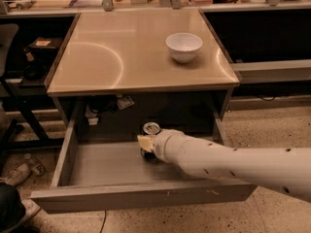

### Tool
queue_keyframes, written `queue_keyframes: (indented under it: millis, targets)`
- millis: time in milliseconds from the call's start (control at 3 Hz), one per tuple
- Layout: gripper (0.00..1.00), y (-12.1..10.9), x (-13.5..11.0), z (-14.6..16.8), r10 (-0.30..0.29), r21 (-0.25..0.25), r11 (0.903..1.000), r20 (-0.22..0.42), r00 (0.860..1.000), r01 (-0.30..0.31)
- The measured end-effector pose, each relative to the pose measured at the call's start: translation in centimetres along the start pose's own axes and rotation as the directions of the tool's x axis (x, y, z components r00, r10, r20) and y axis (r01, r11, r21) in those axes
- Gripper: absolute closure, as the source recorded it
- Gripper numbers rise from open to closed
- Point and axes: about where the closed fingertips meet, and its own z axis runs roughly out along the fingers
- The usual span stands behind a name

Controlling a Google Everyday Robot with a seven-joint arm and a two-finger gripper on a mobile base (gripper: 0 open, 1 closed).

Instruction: Place pepsi can into top drawer

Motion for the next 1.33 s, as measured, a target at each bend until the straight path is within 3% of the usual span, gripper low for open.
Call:
queue_keyframes:
  millis: [667,1000,1333]
  targets:
    - [1.0,-0.61,1.21,0.35,0.029,0.017,0.9994,0.014,0.999,-0.029]
    - [0.93,-0.54,1.02,0.16,0.031,0.017,0.9994,0.015,0.999,-0.032]
    - [0.74,-0.54,1.02,0.16,0.031,0.017,0.9994,0.015,0.999,-0.031]
